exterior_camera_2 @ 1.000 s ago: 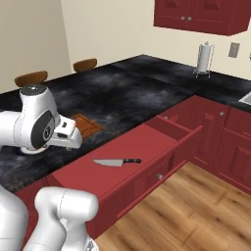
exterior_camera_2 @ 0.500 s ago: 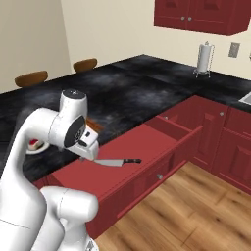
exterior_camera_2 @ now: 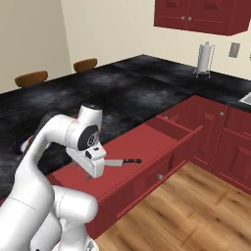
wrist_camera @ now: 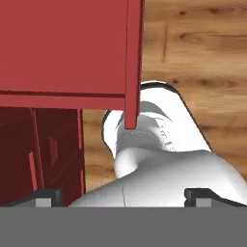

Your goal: Pick up the knife from the drawer and place it on the cutting board. Then place the meat from the plate to the cutting board.

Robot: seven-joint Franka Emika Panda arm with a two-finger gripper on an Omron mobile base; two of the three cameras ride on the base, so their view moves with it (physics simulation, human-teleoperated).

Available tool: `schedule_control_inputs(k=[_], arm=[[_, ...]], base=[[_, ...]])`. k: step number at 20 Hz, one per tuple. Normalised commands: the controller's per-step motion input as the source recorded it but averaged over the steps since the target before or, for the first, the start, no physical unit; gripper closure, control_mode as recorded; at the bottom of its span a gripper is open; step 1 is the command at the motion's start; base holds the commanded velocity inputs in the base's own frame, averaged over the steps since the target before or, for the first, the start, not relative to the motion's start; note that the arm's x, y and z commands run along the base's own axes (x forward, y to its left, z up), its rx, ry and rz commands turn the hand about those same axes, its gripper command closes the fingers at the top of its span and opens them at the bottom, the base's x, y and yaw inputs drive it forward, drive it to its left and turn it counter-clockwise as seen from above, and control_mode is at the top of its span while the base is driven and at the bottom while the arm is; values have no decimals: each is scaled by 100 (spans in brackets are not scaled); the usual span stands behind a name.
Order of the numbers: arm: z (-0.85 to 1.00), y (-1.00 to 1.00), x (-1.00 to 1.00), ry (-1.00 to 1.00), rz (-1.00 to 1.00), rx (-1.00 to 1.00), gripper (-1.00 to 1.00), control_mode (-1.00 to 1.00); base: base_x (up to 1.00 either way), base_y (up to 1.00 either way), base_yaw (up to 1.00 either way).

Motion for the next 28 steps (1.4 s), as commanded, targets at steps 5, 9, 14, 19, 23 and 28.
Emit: schedule_control_inputs(k=[5, 9, 14, 19, 23, 28], arm=[[-50, -56, 8, 16, -21, 0, -100, -100], [-48, -27, 19, 5, -12, -2, -100, -100], [-54, -12, 42, 6, -8, 0, -100, -100], [-62, -18, 48, 6, -4, 0, -100, -100], [-59, -12, 49, 12, -3, -2, -100, -100], [-30, -3, 50, 4, -3, -5, -100, -100]], base=[[0, 0, 0], [0, 0, 0], [0, 0, 0], [0, 0, 0], [0, 0, 0], [0, 0, 0]])
